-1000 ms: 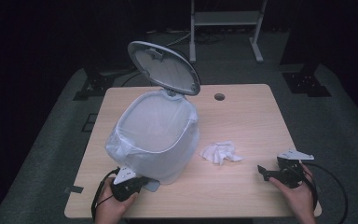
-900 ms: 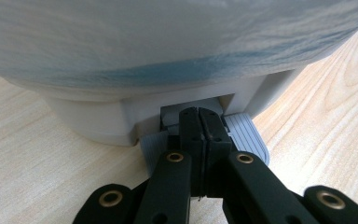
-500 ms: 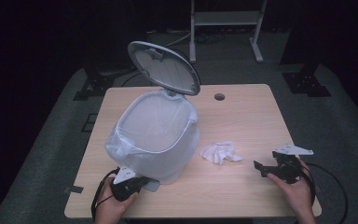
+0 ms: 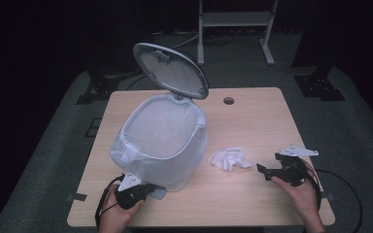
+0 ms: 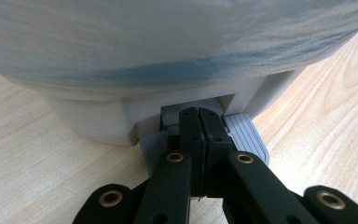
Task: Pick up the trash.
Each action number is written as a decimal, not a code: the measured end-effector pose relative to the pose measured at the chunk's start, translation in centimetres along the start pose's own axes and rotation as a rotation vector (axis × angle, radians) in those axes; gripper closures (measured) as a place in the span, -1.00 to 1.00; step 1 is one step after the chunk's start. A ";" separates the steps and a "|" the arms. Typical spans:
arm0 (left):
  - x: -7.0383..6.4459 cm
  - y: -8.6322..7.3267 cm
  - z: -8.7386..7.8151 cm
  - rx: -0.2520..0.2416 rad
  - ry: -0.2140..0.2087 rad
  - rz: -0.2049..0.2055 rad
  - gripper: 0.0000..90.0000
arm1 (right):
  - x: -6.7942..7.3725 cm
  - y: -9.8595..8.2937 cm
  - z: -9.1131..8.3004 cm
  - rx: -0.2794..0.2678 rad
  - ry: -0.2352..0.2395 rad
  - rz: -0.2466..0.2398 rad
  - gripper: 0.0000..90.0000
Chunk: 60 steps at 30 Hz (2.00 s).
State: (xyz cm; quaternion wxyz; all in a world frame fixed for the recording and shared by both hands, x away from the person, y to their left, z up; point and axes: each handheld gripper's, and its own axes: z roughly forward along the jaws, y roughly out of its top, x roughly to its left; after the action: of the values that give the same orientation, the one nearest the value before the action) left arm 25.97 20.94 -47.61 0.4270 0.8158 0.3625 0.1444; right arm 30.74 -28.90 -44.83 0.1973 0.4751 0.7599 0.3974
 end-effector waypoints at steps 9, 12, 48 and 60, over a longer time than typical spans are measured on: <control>0.0 0.0 0.0 0.000 0.001 0.000 0.99 | 0.6 0.6 0.4 0.004 0.023 -0.014 -0.71; 0.0 0.0 0.0 0.000 0.001 -0.001 0.99 | 0.8 0.9 0.6 -0.001 0.029 -0.019 -0.71; 0.3 -0.2 0.0 -0.014 -0.020 -0.011 0.99 | 3.6 4.3 3.5 -0.007 0.146 -0.072 -0.71; 0.3 -0.3 0.0 -0.020 -0.021 -0.014 0.99 | 4.1 5.6 4.9 -0.017 0.183 -0.086 -0.71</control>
State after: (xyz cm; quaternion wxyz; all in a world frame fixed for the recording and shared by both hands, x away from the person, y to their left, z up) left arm 26.04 21.25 -47.85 0.4398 0.8103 0.3625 0.1365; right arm 35.28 -21.96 -43.08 0.1480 0.4022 0.7910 0.4366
